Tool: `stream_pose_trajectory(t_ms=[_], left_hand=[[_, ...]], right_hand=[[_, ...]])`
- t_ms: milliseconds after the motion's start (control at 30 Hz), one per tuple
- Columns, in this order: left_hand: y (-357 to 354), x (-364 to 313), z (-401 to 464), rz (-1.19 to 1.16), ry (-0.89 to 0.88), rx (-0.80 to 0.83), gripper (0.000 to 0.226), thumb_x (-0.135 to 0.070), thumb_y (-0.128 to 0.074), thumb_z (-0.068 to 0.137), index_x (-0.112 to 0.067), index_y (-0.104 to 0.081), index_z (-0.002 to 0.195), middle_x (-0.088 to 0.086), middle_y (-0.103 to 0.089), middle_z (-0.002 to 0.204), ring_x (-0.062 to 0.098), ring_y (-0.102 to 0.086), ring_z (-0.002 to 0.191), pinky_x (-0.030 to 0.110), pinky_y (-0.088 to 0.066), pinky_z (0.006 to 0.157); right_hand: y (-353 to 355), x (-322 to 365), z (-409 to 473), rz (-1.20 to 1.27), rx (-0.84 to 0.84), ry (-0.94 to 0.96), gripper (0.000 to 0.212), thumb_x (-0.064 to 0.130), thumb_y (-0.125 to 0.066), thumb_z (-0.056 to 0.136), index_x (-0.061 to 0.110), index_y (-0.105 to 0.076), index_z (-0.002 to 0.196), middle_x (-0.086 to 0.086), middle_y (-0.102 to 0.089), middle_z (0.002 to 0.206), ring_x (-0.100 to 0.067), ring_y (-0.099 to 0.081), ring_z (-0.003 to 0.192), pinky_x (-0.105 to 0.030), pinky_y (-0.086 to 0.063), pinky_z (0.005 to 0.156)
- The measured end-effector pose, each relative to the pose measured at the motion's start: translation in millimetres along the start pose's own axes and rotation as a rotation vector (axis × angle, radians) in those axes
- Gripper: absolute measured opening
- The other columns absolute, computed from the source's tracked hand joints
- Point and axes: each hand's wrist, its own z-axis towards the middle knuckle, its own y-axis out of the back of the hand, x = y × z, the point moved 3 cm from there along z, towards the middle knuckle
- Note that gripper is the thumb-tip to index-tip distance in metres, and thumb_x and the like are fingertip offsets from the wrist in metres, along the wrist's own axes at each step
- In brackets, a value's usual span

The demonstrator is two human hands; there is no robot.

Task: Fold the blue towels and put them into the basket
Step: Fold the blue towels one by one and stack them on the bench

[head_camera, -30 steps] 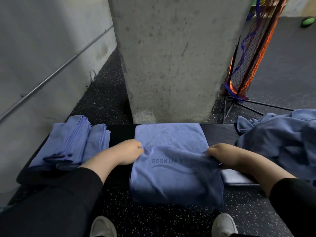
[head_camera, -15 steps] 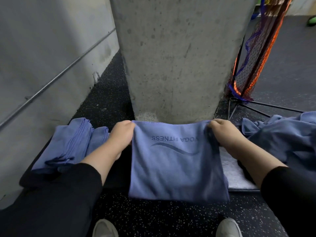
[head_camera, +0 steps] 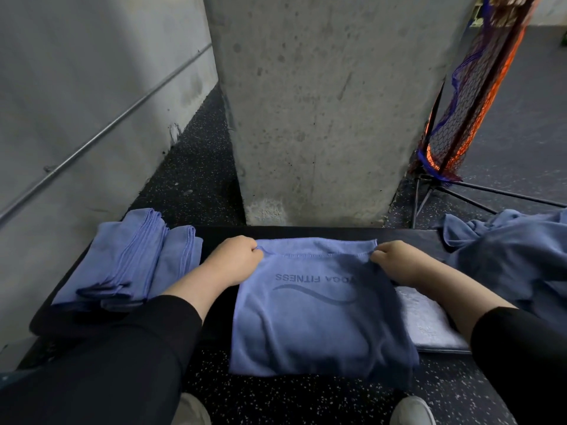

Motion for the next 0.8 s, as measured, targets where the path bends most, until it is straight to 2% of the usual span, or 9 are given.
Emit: stream_pose_trajectory(t_ms=[100, 233, 333, 433, 500, 633, 700, 733, 800], left_hand=[[0.0, 3.8, -8.8, 0.014, -0.019, 0.02, 0.033, -0.019, -0.048, 0.096, -0.014, -0.038, 0.064, 0.005, -0.046, 0.068, 0.016, -0.036, 0.06, 0.031, -0.027, 0.055], [-1.1, 4.8, -14.0, 0.023, -0.049, 0.003, 0.03, -0.018, -0.048, 0.094, -0.015, -0.039, 0.065, 0.004, -0.046, 0.067, 0.016, -0.036, 0.06, 0.032, -0.027, 0.055], [0.1, 7.6, -8.3, -0.001, 0.009, -0.014, 0.025, -0.016, -0.043, 0.097, -0.014, -0.044, 0.073, 0.002, -0.049, 0.071, 0.015, -0.039, 0.062, 0.032, -0.028, 0.055], [1.6, 9.3, 2.2, -0.012, 0.072, -0.046, 0.028, -0.017, -0.039, 0.1, -0.013, -0.039, 0.073, 0.002, -0.045, 0.072, 0.015, -0.036, 0.063, 0.032, -0.026, 0.054], [3.8, 7.9, 8.4, 0.025, 0.102, -0.063, 0.031, -0.016, -0.039, 0.101, -0.014, -0.036, 0.07, 0.001, -0.042, 0.071, 0.014, -0.034, 0.062, 0.032, -0.024, 0.053], [1.5, 5.4, 21.5, 0.116, 0.142, -0.108, 0.032, -0.017, -0.043, 0.099, -0.014, -0.038, 0.068, 0.003, -0.047, 0.07, 0.018, -0.039, 0.06, 0.031, -0.023, 0.05], [-4.9, 6.0, 25.7, 0.164, 0.135, -0.137, 0.029, -0.017, -0.047, 0.098, -0.014, -0.043, 0.07, 0.006, -0.054, 0.075, 0.021, -0.045, 0.063, 0.03, -0.026, 0.05], [-7.3, 4.8, 26.5, 0.191, 0.117, -0.156, 0.022, -0.017, -0.048, 0.097, -0.014, -0.048, 0.075, 0.008, -0.058, 0.083, 0.023, -0.05, 0.068, 0.031, -0.031, 0.053], [-11.8, 1.8, 26.9, 0.243, 0.044, -0.185, 0.008, -0.015, -0.051, 0.097, -0.015, -0.059, 0.1, 0.008, -0.059, 0.104, 0.027, -0.057, 0.088, 0.037, -0.045, 0.066]], right_hand=[[0.9, 2.1, -17.4, -0.07, -0.05, 0.123, 0.026, 0.014, -0.049, 0.093, 0.009, -0.05, 0.068, -0.004, -0.051, 0.061, -0.021, -0.044, 0.064, -0.034, -0.035, 0.059], [-1.3, -1.0, -18.2, -0.084, -0.096, 0.19, 0.027, 0.017, -0.048, 0.097, 0.016, -0.046, 0.07, 0.002, -0.052, 0.066, -0.024, -0.05, 0.072, -0.033, -0.032, 0.064], [-1.7, -5.6, -6.3, -0.075, -0.138, 0.148, 0.027, 0.016, -0.044, 0.1, 0.015, -0.046, 0.074, -0.006, -0.057, 0.075, -0.031, -0.054, 0.08, -0.035, -0.03, 0.064], [3.2, -7.7, 7.4, -0.081, -0.184, 0.101, 0.024, 0.014, -0.042, 0.103, 0.007, -0.05, 0.082, -0.02, -0.064, 0.091, -0.037, -0.059, 0.09, -0.035, -0.025, 0.064], [5.7, -10.9, 17.6, -0.092, -0.189, 0.065, 0.023, 0.014, -0.042, 0.103, 0.006, -0.053, 0.084, -0.023, -0.067, 0.099, -0.038, -0.06, 0.095, -0.033, -0.027, 0.066], [3.0, -13.7, 33.0, -0.105, -0.209, 0.048, 0.028, 0.019, -0.046, 0.101, 0.015, -0.049, 0.073, -0.023, -0.068, 0.099, -0.04, -0.063, 0.097, -0.032, -0.032, 0.068], [-2.1, -16.3, 37.2, -0.161, -0.24, 0.046, 0.02, 0.025, -0.049, 0.099, 0.017, -0.052, 0.081, -0.021, -0.069, 0.102, -0.04, -0.063, 0.099, -0.034, -0.035, 0.069], [-4.5, -17.5, 38.4, -0.196, -0.257, 0.052, 0.016, 0.029, -0.051, 0.098, 0.018, -0.054, 0.087, -0.018, -0.069, 0.103, -0.038, -0.063, 0.1, -0.035, -0.039, 0.07], [-7.2, -17.0, 37.3, -0.237, -0.272, 0.089, 0.017, 0.035, -0.056, 0.094, 0.019, -0.059, 0.101, -0.012, -0.065, 0.109, -0.036, -0.061, 0.103, -0.039, -0.047, 0.077]])
